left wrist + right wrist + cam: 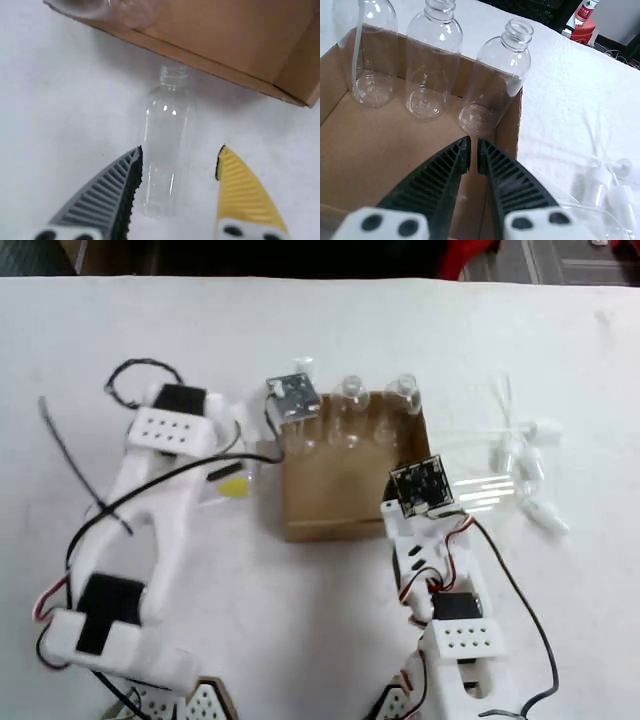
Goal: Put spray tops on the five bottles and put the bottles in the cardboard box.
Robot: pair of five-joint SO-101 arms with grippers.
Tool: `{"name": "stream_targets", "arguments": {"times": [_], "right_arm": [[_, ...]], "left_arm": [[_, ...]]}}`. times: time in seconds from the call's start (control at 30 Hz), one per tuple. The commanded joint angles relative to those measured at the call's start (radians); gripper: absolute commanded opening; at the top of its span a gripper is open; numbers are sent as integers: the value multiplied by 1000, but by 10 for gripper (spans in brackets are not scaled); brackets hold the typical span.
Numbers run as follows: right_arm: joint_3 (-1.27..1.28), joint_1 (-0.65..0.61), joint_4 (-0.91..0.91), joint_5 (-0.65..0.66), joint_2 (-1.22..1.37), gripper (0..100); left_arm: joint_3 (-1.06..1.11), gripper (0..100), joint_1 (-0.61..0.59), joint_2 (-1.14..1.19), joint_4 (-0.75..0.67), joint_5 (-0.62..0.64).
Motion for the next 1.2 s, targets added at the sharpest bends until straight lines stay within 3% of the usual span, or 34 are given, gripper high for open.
{"name": "stream_targets", "arguments": {"times": [0.0, 0.23, 0.6, 1.17], "right_arm": [[-6, -1, -19, 17, 2, 18], [-6, -1, -19, 20, 2, 18], [-6, -2, -19, 20, 2, 18], [-6, -2, -19, 20, 2, 18]], "left_arm": [[-94, 231, 22, 54, -43, 23], [-170, 229, 51, 222, -57, 84], [-212, 229, 70, 274, -54, 106], [-86, 229, -13, 266, -120, 0]]}}
